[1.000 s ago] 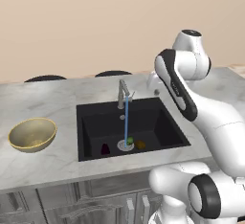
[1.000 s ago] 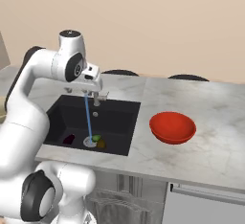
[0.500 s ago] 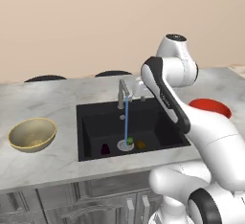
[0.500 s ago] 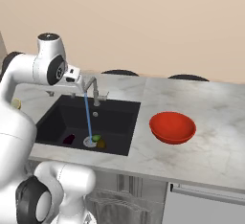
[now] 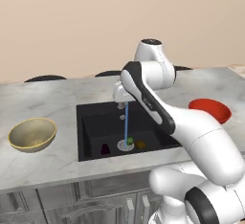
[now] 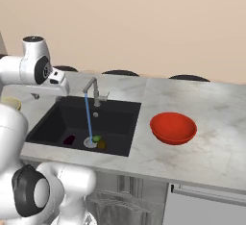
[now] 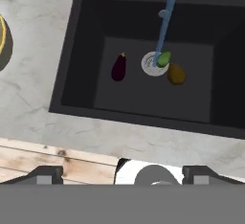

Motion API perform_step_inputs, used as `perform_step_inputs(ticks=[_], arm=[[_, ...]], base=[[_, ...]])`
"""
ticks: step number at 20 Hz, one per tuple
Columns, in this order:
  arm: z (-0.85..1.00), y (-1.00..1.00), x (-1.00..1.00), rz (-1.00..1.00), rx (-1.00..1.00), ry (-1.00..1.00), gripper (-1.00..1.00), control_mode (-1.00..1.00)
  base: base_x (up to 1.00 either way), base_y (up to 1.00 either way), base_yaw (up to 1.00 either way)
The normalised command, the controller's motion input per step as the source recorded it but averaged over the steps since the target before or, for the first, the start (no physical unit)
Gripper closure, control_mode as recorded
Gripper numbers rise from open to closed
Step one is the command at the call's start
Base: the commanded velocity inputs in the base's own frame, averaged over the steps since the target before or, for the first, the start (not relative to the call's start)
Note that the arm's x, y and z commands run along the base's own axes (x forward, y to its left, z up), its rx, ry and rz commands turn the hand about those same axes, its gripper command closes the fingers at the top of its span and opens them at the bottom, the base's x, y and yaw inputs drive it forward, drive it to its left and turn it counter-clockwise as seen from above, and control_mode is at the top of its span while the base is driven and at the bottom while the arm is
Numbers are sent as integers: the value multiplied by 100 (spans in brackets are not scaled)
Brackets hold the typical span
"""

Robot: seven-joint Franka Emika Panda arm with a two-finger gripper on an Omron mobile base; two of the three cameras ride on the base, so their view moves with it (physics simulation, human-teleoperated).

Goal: Pick the avocados from the sink and place them in one bowl. Place the eggplant in the other bowl. Then turn off the sink faucet.

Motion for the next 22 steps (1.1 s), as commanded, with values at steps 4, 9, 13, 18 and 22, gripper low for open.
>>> perform_step_inputs(ticks=[4,9,13,18,22], arm=[[-21,44,9,0,0,11,-100,-100],[-17,25,18,0,0,7,-100,-100],[-19,5,31,0,0,0,-100,-100],[-26,0,31,0,-1,0,-100,-100],[-28,0,29,0,-1,0,-100,-100]], base=[[0,0,0],[0,0,0],[0,0,0],[0,0,0],[0,0,0]])
